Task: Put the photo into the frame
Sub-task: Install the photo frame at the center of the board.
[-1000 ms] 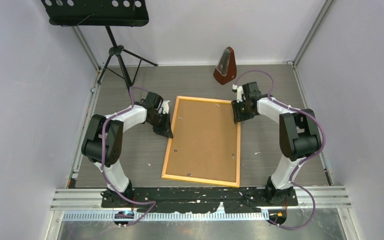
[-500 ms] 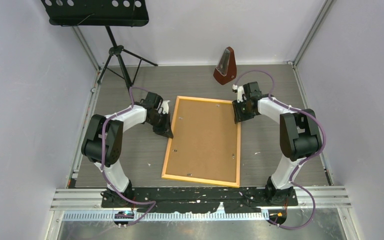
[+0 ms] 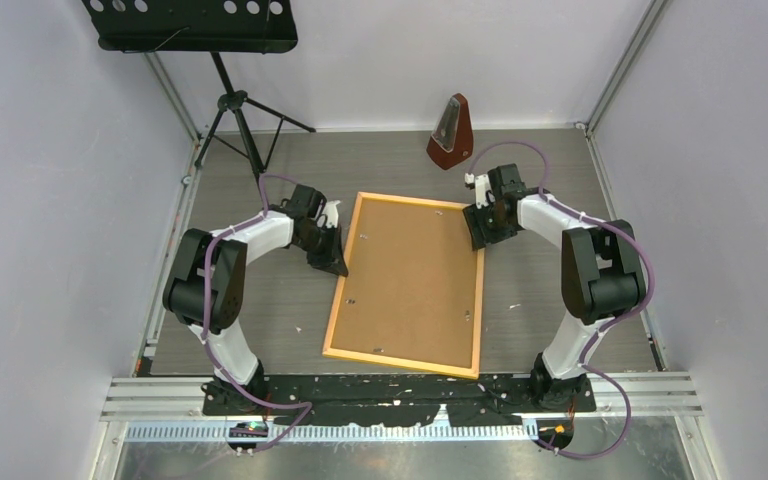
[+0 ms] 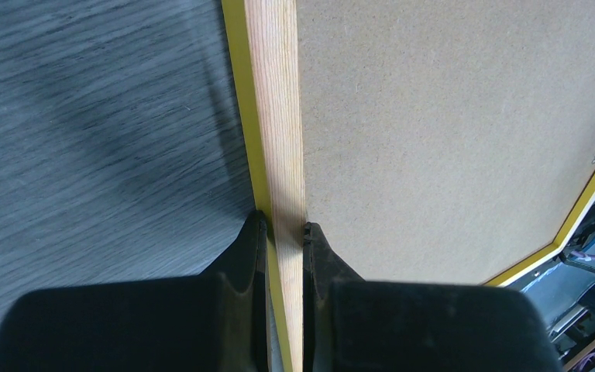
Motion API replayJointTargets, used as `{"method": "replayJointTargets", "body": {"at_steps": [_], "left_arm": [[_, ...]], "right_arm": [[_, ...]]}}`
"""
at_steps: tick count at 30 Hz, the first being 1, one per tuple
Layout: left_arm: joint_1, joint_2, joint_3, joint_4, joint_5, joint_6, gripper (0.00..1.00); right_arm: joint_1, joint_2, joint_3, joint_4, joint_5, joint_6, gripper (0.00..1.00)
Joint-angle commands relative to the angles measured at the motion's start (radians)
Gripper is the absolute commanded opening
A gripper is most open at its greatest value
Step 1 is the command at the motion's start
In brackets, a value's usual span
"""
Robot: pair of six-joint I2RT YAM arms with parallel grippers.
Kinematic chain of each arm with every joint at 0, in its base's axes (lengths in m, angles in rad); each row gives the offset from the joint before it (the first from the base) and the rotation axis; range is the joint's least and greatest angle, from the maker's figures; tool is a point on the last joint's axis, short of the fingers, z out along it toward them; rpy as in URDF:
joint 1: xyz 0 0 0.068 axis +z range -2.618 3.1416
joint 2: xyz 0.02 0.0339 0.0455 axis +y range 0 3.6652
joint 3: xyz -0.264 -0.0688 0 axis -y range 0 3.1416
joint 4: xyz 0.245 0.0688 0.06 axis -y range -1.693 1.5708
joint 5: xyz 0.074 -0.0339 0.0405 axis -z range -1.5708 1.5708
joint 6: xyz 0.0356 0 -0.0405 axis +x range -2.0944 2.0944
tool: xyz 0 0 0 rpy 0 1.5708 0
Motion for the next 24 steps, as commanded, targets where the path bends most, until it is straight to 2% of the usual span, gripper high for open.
{"method": "replayJointTargets", "body": {"at_steps": [1,14,24], "left_arm": [[0.006,0.028,-0.029,0.04,-0.049,0.039,0.0],[0.008,0.028,-0.027,0.039,-0.046,0.039,0.0],[0.009,0.035,-0.027,0.038,-0.04,0.039,0.0]], "right_arm": [[-0.006,-0.037,0.022,-0.05,0.03,-0.024,0.58],[-0.041,0.013,0.088,-0.063,-0.043,0.053,0.56],[-0.039,0.051,0.107,-0.062,-0.046,0.051,0.57]]}}
